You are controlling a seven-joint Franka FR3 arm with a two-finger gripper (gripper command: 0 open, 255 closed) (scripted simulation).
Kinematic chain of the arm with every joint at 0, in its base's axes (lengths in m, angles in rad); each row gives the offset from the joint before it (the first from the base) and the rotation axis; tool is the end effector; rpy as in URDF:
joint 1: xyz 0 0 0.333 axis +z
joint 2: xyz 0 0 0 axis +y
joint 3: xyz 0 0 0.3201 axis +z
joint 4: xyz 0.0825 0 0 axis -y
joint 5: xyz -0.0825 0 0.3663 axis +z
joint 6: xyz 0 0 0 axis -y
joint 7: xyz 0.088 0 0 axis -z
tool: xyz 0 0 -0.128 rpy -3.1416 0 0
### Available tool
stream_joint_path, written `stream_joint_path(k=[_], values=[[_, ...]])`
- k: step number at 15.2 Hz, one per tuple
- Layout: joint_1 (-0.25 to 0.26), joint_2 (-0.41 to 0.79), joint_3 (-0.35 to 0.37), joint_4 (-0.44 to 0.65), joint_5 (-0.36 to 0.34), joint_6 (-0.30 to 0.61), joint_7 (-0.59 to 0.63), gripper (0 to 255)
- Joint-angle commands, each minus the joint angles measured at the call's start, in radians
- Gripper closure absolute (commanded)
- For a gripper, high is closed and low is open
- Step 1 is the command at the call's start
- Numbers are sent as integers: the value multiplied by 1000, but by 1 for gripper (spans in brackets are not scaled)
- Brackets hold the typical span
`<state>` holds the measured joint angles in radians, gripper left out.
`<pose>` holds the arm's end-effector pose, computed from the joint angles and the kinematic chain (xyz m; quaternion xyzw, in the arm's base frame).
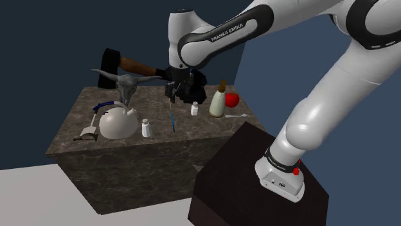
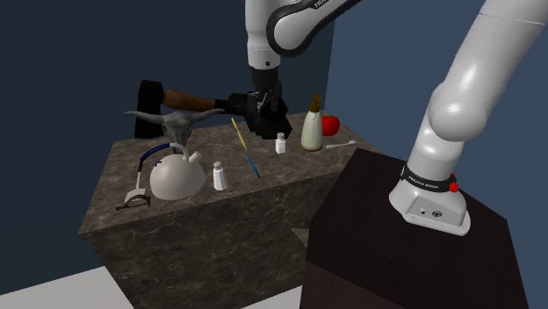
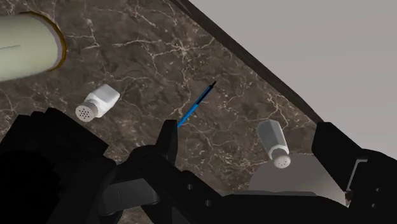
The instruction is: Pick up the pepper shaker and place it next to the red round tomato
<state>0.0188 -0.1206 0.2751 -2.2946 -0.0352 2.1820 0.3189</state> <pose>0.4608 0.1385 0.3915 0.9995 -0.0033 0.0108 0.0289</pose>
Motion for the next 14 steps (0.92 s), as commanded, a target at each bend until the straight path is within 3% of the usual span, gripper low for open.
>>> stream_joint_path(k=[1,7,14], values=[[0,88,13,47,-35,35,41,0],[33,334,21,207,-148,95,167,0],[109,620,-15,457,-250,103,270,0]])
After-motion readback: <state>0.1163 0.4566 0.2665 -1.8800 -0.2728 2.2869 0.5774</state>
